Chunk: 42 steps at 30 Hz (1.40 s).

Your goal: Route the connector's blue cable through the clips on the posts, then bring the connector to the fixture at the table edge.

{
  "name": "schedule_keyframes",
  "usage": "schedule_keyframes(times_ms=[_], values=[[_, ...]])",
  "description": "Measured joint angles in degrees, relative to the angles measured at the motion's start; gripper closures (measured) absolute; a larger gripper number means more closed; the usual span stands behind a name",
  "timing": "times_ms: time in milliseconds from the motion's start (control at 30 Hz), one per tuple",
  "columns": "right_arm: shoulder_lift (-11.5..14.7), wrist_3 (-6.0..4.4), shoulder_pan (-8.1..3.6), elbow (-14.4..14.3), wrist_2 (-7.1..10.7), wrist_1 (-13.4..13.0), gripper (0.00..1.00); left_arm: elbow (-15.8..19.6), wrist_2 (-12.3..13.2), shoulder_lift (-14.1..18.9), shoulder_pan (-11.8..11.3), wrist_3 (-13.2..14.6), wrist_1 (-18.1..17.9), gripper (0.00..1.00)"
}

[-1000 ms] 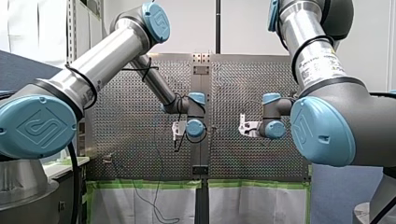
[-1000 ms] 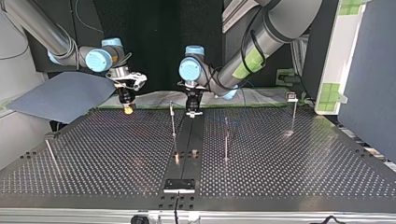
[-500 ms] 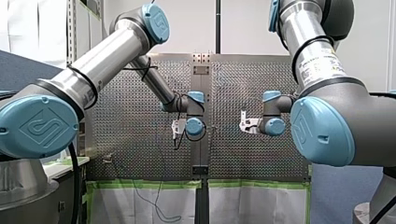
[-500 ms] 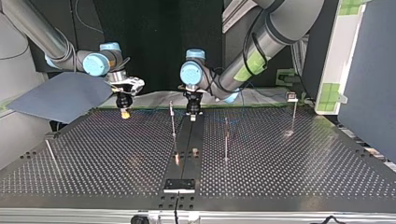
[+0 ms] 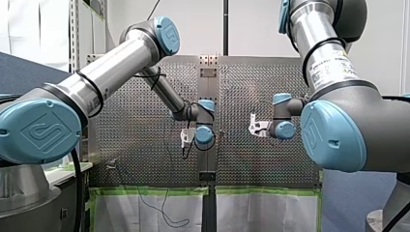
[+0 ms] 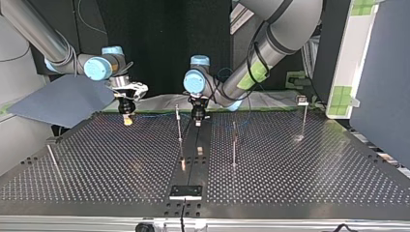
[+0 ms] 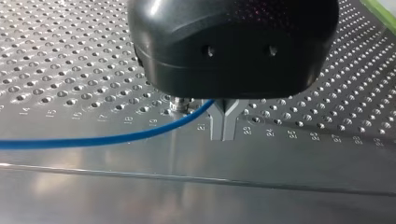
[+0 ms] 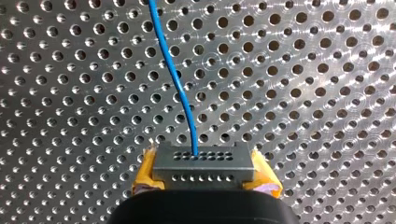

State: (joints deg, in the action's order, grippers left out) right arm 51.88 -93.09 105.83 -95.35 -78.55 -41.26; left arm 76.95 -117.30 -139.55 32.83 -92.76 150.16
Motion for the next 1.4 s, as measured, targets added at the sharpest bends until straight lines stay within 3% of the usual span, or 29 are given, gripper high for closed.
schedule_keyframes(times_ms=[367,1100,1400], values=[[-2.3,0.54,0.10,1.4,0.86,0.8,1.00,-0.9,-0.4,0.0,-0.4,0.2,-0.1,1.00],[-4.4,0.02,0.14,5.2,1.53,1.9,1.00,-3.9,0.3,-1.0,-1.2,0.0,0.7,1.00],[-5.0,-0.07,0.15,6.4,1.94,2.3,1.00,-5.9,0.6,-2.9,-1.3,-0.4,2.3,1.00]])
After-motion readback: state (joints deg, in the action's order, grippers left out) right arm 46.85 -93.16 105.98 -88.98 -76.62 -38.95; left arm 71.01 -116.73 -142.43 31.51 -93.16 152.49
